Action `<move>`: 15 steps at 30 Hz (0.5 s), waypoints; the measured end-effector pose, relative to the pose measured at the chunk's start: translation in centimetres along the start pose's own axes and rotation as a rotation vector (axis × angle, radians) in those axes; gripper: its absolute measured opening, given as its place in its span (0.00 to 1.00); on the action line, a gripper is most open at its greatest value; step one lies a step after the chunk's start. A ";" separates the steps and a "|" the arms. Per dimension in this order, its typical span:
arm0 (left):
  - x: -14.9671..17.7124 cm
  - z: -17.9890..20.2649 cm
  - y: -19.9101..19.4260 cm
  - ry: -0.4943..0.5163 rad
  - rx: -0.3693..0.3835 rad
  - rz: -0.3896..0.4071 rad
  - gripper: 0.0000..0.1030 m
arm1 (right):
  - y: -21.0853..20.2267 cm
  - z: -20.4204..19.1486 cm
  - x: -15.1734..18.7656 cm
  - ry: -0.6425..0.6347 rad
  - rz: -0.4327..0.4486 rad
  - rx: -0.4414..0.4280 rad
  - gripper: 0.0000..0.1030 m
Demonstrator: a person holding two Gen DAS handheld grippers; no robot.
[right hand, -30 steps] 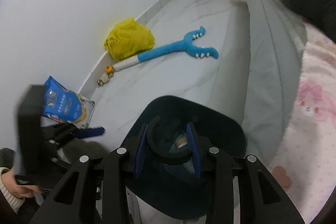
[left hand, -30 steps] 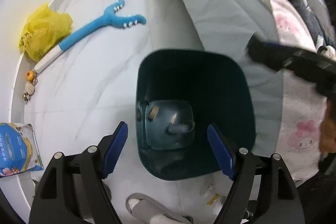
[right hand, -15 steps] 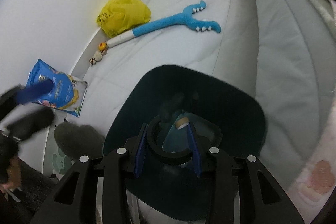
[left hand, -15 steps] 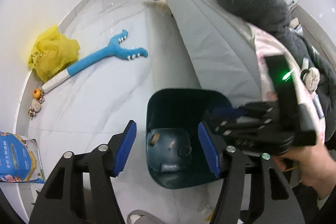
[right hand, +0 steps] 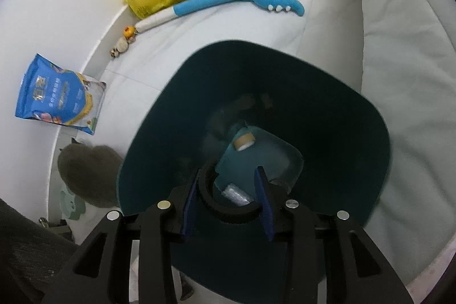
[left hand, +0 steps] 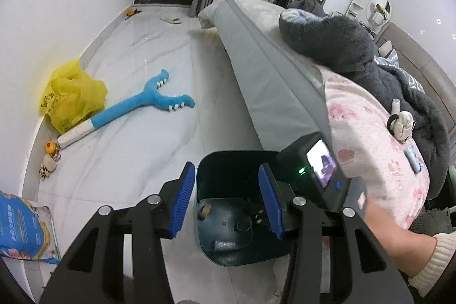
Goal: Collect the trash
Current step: 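Open the right tool to drop the black piece into the bin, then withdraw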
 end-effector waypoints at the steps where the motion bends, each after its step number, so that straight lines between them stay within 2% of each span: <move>1: -0.1 0.1 -0.2 0.000 0.002 0.006 0.48 | 0.2 0.1 0.1 0.000 -0.006 0.008 0.38; 5: -0.9 0.4 -1.1 0.001 0.012 0.036 0.48 | 0.4 0.3 0.3 0.006 -0.018 0.034 0.54; 11: -2.1 1.4 -2.2 0.025 0.016 0.078 0.48 | -0.2 0.5 0.3 0.010 -0.008 0.036 0.57; 15: -3.0 2.4 -2.7 0.046 0.004 0.102 0.48 | -2.2 0.4 0.0 0.023 0.044 -0.010 0.61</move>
Point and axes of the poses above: each gripper's, at about its wrist camera, not at the fingertips, and y roughly the way its jaws point, z to its right, x to its underside, the point moved 4 cm from there along y, roughly the way its jaws point, and after that the axes turned 7 degrees about x, right-handed, at the moved point
